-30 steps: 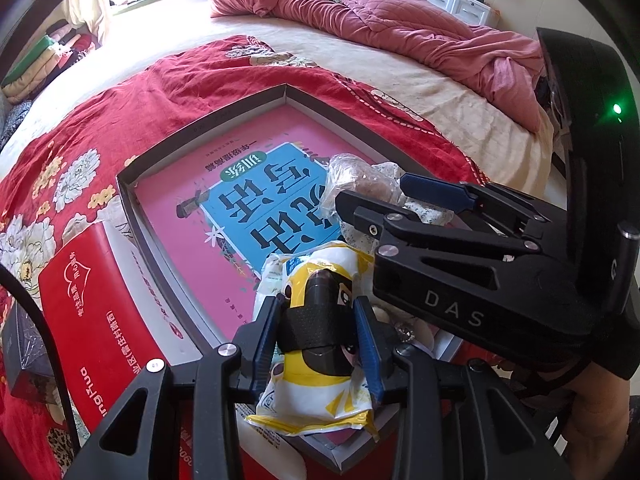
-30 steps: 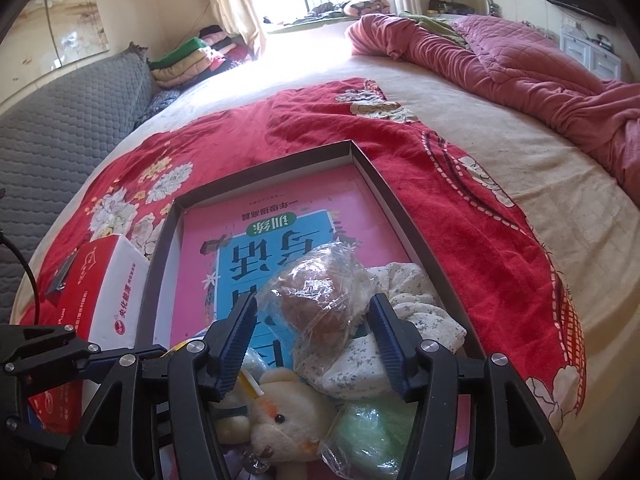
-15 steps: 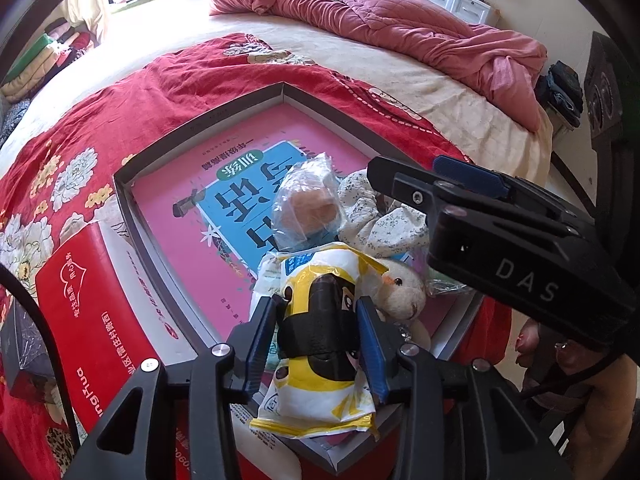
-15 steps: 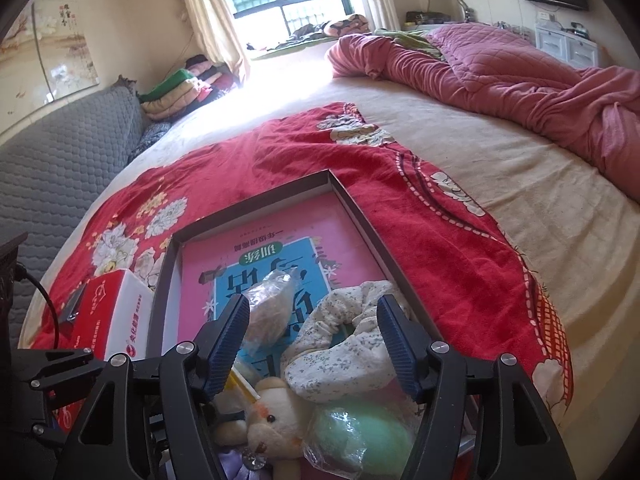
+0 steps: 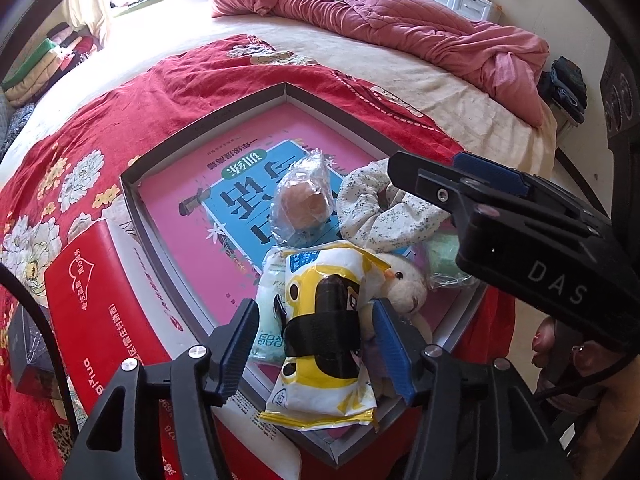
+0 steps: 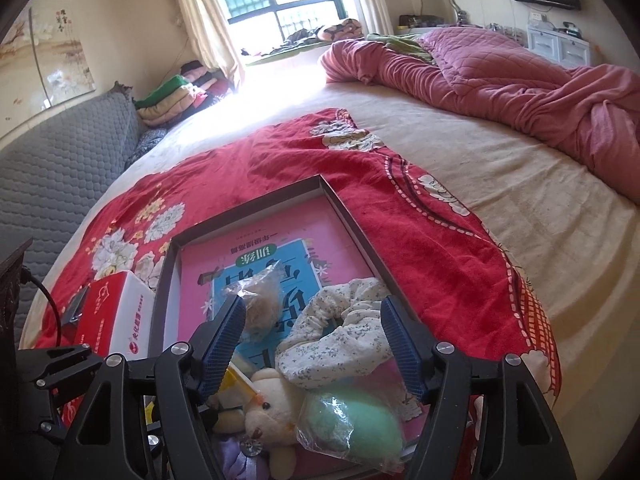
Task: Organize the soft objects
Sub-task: 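Open the left tool to release the yellow bagged item into the tray, then withdraw both open tools from the tray toward the remaining items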
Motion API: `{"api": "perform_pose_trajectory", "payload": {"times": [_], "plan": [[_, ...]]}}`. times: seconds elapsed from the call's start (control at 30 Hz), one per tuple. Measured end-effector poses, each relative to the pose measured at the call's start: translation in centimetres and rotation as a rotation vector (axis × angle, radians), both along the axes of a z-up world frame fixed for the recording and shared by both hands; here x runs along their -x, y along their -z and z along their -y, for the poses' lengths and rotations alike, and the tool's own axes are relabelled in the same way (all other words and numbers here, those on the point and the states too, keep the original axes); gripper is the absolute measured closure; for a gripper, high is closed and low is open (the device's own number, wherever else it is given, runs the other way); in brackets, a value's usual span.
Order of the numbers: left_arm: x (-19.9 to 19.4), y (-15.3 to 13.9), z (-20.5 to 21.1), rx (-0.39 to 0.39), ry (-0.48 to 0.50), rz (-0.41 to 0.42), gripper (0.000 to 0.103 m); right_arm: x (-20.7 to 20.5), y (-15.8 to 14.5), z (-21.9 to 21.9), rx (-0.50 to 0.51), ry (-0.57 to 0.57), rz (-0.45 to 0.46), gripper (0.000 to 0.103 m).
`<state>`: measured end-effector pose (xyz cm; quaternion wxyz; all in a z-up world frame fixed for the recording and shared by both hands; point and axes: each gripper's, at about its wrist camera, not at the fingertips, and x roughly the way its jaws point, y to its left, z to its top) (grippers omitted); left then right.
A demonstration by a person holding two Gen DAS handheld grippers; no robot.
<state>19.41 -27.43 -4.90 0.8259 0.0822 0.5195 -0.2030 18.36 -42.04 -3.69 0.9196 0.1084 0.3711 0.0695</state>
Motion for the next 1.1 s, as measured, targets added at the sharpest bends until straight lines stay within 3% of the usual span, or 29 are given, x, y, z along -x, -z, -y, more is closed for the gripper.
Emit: {"api": "perform_pose_trajectory", "payload": {"times": [0.43,0.53,1.1], "plan": [[0.5,-2.3,-2.1,0.03,-0.052,0.045,0.034,1.4,-1.0,0.1,0.03,0.028,0.014,0.029],[0.7,-3.3,-3.1,0.067,-0.079,0.063,0.028,1.8,-1.4,0.0,0.043,0.031,0.024,0.028],[2.8,-6.8,-6.0,0.107,-0.126,0.132,0.027,4.6,-4.2,-1.6,0.094,0.047,0.057,0.026]]}}
